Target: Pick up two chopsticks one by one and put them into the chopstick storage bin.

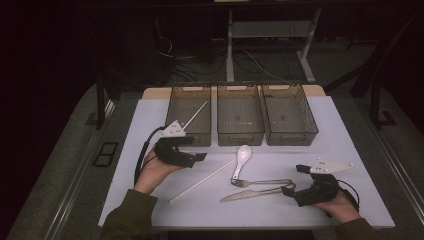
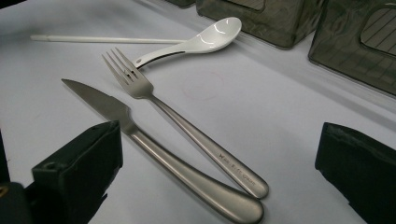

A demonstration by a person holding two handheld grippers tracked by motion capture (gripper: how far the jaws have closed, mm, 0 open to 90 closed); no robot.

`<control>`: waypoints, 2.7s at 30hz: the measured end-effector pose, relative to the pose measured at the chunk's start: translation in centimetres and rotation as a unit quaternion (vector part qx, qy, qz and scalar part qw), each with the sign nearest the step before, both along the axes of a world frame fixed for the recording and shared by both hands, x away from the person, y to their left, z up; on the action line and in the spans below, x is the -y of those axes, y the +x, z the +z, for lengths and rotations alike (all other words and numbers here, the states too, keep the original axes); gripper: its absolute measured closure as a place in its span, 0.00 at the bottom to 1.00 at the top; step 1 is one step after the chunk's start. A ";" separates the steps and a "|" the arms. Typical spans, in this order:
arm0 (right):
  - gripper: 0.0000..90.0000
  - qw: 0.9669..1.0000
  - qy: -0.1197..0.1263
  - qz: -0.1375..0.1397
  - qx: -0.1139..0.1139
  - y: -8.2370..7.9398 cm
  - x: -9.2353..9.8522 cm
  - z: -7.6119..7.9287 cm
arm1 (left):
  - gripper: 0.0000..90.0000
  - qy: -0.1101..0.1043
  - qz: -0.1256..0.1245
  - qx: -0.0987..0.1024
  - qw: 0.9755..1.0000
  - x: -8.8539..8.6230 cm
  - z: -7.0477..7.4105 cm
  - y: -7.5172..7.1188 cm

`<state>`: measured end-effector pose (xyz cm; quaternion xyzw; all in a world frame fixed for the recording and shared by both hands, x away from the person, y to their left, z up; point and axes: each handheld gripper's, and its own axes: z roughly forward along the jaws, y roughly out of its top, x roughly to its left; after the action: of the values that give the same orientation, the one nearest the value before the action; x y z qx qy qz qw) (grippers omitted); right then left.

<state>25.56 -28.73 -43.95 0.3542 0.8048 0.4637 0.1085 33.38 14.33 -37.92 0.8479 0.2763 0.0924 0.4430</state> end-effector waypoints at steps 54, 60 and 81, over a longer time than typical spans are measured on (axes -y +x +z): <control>0.01 1.000 0.000 -0.003 0.002 -0.1 0.1 0.1 | 0.89 0.098 -0.029 -0.049 0.994 2.3 -6.3 -3.2; 0.01 1.000 -0.001 -0.003 0.001 -0.2 0.1 0.1 | 0.93 0.100 -0.029 -0.050 0.993 2.3 -6.3 -3.2; 0.01 1.000 0.000 -0.002 0.003 -0.2 0.1 0.1 | 0.94 0.093 -0.032 -0.043 0.994 2.0 -5.3 -3.2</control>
<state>25.39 -28.81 -43.84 0.3541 0.8041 0.4642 0.1120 30.22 12.32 -43.27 0.8969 0.2580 0.0664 0.3529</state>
